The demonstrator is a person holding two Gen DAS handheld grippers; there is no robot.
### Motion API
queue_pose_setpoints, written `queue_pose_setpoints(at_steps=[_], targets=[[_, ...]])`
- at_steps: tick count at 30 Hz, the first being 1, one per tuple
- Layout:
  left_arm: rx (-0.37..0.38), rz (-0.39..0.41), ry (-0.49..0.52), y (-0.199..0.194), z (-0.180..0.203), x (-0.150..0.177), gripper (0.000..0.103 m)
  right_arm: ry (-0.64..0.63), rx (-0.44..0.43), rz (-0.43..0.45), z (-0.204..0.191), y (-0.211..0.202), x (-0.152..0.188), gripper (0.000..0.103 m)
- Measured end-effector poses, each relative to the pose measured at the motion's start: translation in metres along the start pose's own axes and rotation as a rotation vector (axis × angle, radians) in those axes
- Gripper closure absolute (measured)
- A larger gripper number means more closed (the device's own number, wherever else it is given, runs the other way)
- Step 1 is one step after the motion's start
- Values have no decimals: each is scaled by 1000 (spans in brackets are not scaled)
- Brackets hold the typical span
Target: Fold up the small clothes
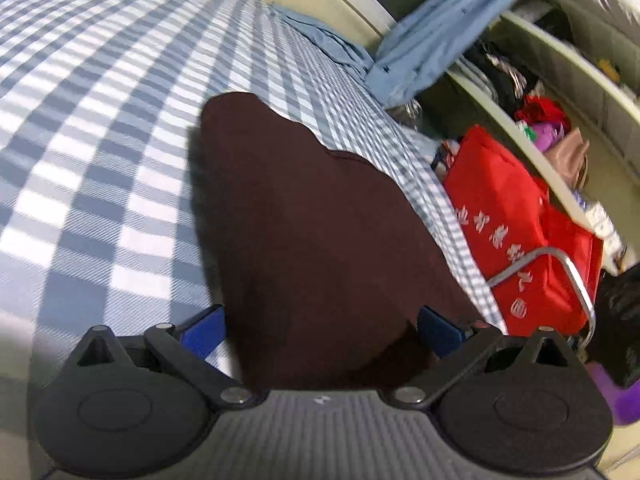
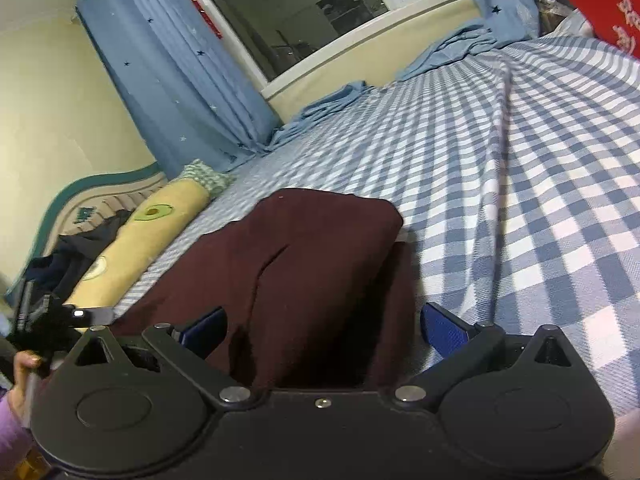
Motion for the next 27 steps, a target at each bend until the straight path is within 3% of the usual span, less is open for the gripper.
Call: queue_pose_setpoints(at_steps=[2, 6, 10, 16, 22, 27], targets=[[-7, -21, 41, 8, 5, -1, 1, -8, -38, -22, -3, 2, 0, 0], [-8, -36, 80, 7, 12, -1, 1, -54, 0, -21, -10, 2, 3, 4], [2, -30, 95, 5, 11, 1, 1, -106, 98, 7, -25, 5, 10, 23], [4, 7, 128, 1, 10, 5, 1, -43, 76, 67, -24, 1, 13, 40], [-48, -24, 192, 10, 18, 1, 0, 73, 18, 35, -4, 4, 7, 41], [-60, -71, 227, 13, 21, -2, 0, 60, 27, 34, -5, 4, 7, 40]])
Point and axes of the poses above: each gripper's, at about its wrist camera, not at the fingertips, and y roughly the way its jaws point, z to its right, x to its underside, the point moved 4 cm from there along y, roughly the way its jaws point, and after that the axes turned 9 degrees about y, right-handed, at the moved point
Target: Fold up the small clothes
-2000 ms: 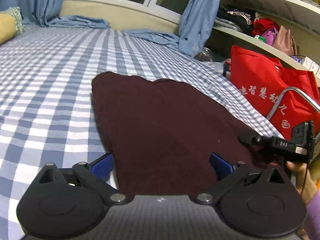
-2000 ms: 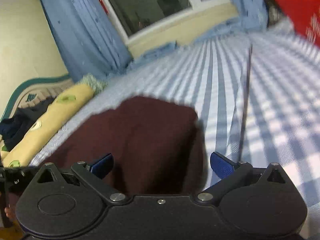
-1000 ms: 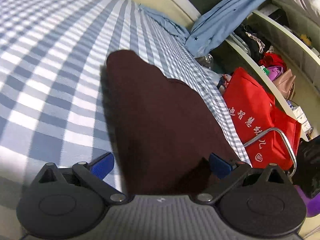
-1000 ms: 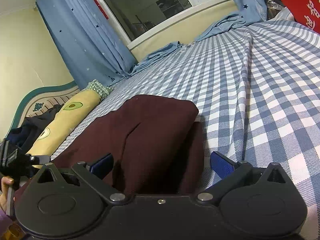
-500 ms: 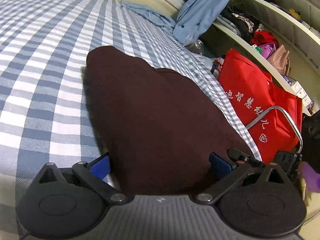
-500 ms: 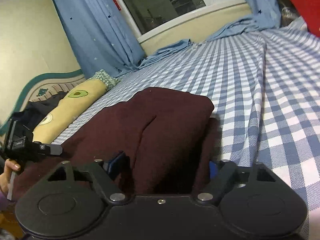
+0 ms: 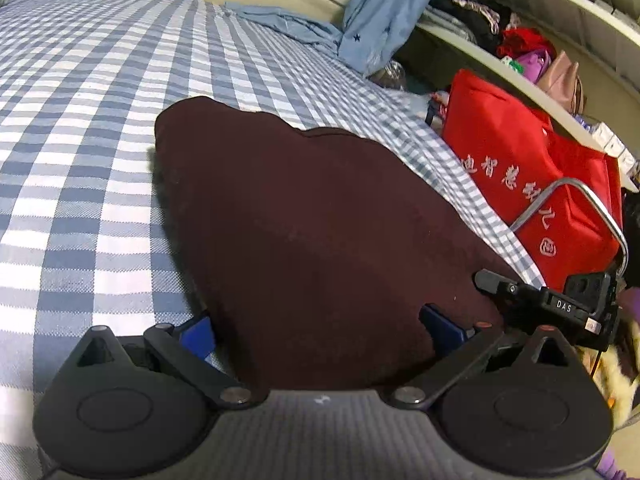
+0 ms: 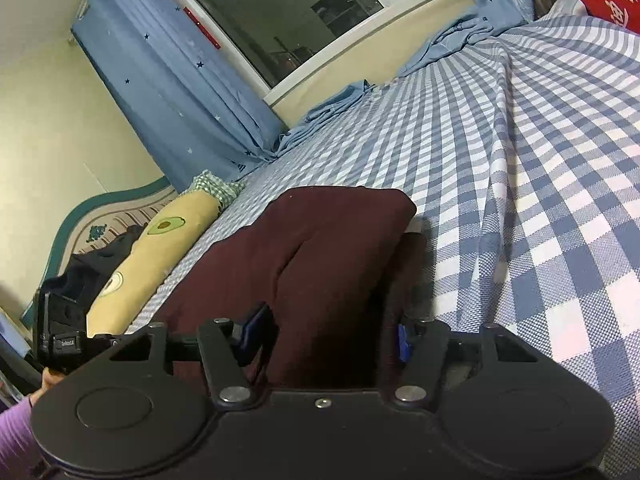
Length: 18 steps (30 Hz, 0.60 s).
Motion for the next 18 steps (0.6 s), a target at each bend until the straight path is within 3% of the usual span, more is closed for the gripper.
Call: queue_pose_setpoints(at_steps=[12, 18], targets=[[6, 22, 5, -1, -1, 3, 0, -13, 19, -3, 0, 2, 0, 40], [-28, 2, 7, 1, 1, 3, 0, -10, 20, -6, 1, 4, -1, 40]])
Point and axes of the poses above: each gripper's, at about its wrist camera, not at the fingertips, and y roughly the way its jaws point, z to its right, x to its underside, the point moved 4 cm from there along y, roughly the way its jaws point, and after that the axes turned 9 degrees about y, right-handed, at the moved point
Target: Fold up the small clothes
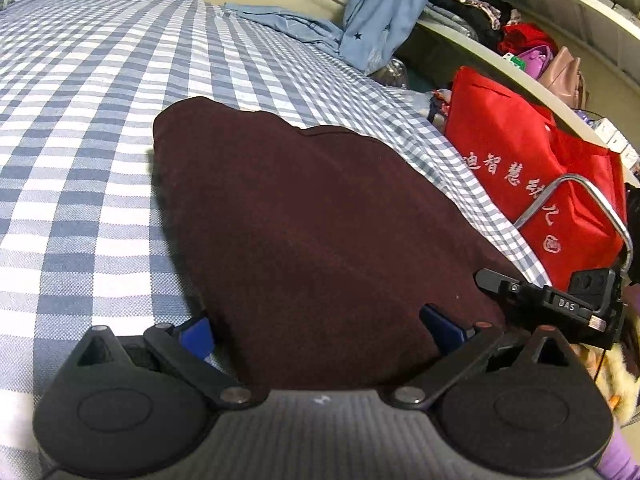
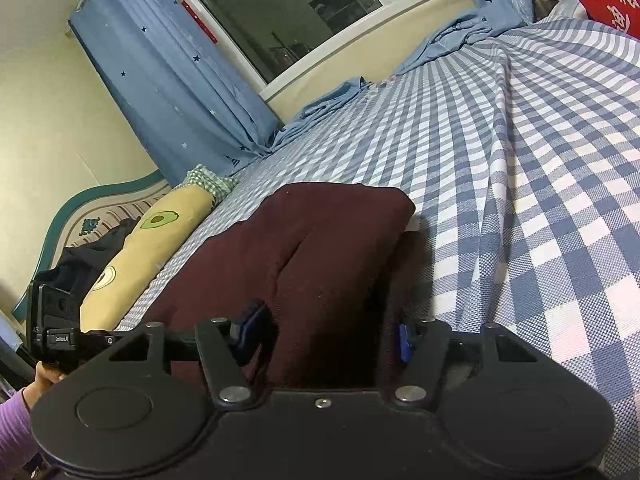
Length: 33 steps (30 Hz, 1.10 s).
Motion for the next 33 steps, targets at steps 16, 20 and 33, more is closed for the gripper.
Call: queue_pose_setpoints(at_steps=[16, 20, 33], targets=[[-30, -59, 40, 4, 8, -5, 1, -57, 84, 13, -8, 8, 0, 41], [-24, -54, 46, 4, 7, -5, 0, -26, 63, 12, -2, 8, 1, 40], [-110, -50, 43, -6, 12, -9, 45, -262, 231, 101, -63, 4, 22, 68]])
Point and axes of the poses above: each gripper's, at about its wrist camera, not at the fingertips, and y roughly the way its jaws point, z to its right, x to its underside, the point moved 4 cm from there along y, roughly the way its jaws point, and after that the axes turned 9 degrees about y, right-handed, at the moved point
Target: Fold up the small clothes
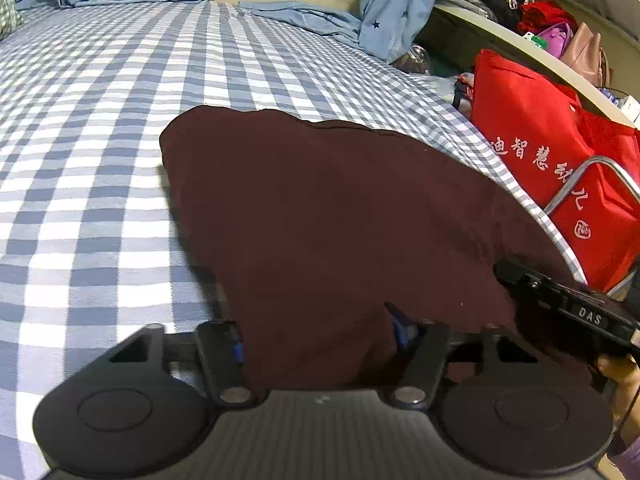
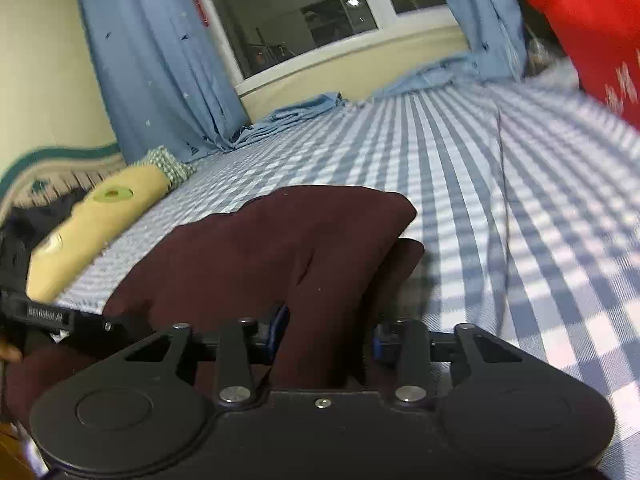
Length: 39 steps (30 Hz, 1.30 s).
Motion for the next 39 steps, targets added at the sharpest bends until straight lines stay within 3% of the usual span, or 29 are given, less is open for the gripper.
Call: queue_pose_setpoints(at_steps=[2, 6, 13, 16, 20, 25, 27, 30, 32, 34, 39], targets=[[-3, 14, -15, -5, -1, -1, 56, -48, 5, 35, -14, -4, 4, 80], [-4, 50, -18, -18, -1, -4, 68, -70, -34, 88, -41, -14, -1, 83], [-156, 93, 88, -62, -23, -41, 70, -83, -157, 168, -93, -3, -24, 84], [-240, 110, 82, -82, -49, -63, 70, 15, -227, 179, -109, 28, -36, 84], [-315, 112, 72, -92, -89, -79, 69, 151, -303, 146, -127, 76, -49, 84], [-331, 74, 4, -65, -130, -60, 68, 173, -258, 15, -137, 136, -43, 84], [-333, 74, -35, -53, -144, -48, 66, 158, -218, -18, -134, 151, -39, 84], [-278, 106, -112, -57, -164, -38, 60, 157, -227, -30, -130, 155, -36, 82], [-275, 105, -116, -59, -165, -36, 57, 113, -206, -34, -133, 156, -36, 76], [-323, 97, -89, -60, -163, -36, 48, 89, -185, -43, -134, 154, -35, 68], [-449, 132, -52, -79, -149, -39, 14, 36, -144, -52, -136, 146, -30, 44]])
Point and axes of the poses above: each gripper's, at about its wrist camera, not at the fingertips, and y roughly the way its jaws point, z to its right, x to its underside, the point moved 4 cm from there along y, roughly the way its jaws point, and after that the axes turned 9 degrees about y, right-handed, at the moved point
